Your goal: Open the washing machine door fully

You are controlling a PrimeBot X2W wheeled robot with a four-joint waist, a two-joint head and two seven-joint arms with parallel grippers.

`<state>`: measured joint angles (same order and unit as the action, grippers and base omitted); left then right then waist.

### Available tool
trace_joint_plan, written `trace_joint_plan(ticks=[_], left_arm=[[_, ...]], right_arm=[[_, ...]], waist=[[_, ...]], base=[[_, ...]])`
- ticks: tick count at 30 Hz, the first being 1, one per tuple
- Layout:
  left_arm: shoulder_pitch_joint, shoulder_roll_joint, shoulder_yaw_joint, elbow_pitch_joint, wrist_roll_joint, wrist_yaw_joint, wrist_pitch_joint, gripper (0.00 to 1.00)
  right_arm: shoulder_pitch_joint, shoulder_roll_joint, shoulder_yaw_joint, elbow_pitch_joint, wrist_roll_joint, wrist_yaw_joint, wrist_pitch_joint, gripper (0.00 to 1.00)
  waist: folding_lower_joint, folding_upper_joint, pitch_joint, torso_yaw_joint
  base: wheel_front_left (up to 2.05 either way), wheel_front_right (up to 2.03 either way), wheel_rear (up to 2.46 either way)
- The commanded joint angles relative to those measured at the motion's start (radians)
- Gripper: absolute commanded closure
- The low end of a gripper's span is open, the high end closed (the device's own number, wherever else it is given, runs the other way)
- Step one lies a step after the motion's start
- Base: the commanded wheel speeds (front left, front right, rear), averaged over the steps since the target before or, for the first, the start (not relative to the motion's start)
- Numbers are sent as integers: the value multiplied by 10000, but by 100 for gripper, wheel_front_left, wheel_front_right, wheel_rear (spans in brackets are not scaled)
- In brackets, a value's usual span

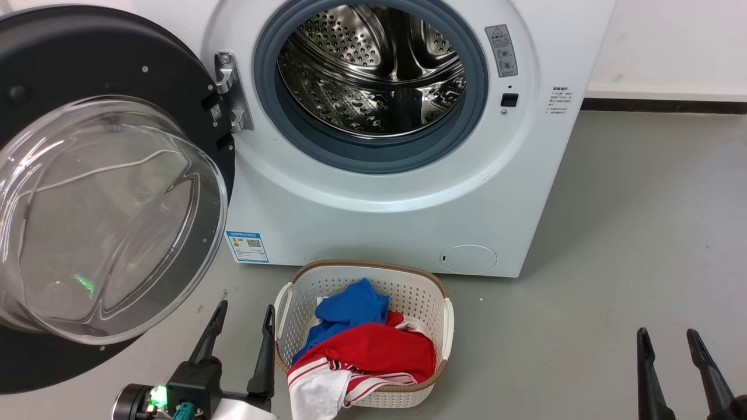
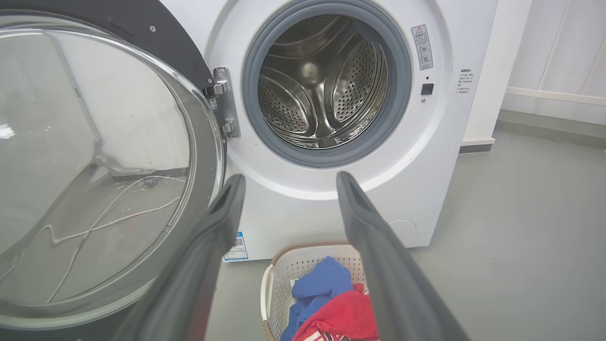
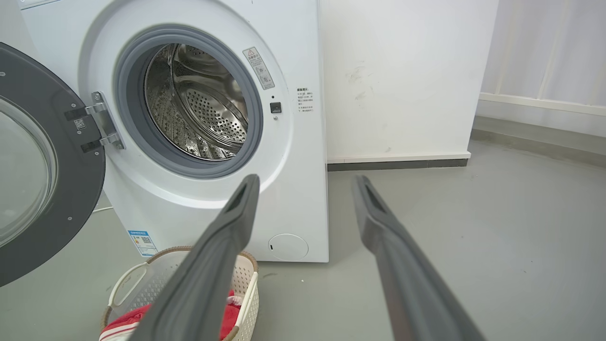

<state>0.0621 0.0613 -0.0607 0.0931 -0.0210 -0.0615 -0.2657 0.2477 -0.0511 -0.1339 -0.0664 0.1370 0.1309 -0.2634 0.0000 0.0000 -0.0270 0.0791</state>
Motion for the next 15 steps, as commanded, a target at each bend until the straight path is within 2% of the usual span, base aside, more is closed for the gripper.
trace_joint_plan(ticks=[1,15], left_arm=[[95,-10,-20,-21,-19,30,23,0],[198,-61,-34,41,-159,162,23,0]], right_arm=[[82,18,20,2,-39,-2,-19,0],[79,18,93,-37,-46,-2,-19,0]], waist=[[0,0,-5,9],[0,0,10,19]], base=[[0,0,0],[0,0,0]])
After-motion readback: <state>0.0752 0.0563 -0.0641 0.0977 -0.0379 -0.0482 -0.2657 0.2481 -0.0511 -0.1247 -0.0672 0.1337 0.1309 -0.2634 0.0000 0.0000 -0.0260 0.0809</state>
